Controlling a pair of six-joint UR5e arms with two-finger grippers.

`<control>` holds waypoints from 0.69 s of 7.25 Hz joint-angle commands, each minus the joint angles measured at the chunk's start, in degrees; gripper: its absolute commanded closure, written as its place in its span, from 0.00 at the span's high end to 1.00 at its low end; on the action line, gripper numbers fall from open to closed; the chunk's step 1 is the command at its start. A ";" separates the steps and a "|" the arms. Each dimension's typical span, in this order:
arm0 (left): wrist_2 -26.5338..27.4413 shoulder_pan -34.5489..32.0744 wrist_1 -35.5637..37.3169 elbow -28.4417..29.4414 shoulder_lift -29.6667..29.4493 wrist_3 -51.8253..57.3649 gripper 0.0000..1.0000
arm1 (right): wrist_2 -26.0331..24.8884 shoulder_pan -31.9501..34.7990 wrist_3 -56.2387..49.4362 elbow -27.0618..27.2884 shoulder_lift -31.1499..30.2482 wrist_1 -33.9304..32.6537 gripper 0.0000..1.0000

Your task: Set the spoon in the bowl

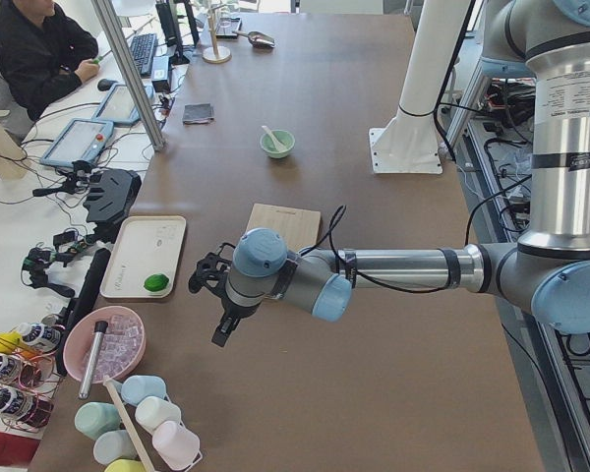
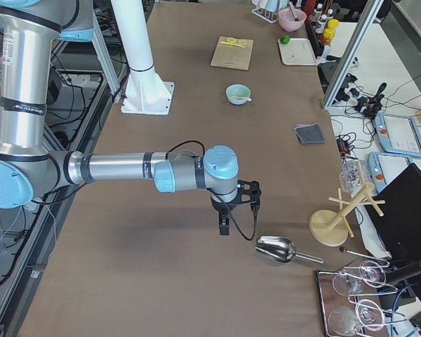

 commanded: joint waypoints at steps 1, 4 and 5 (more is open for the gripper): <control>0.95 0.27 0.13 -1.53 0.75 -11.30 0.98 | 0.55 -1.00 1.28 0.21 -0.03 0.17 1.00; 0.60 0.36 0.31 -1.63 1.63 -11.62 0.98 | 0.99 -1.00 1.37 0.12 0.06 0.17 1.00; 0.60 0.45 1.88 -1.89 1.37 -11.71 0.98 | 0.99 -1.00 1.28 0.12 0.06 0.08 1.00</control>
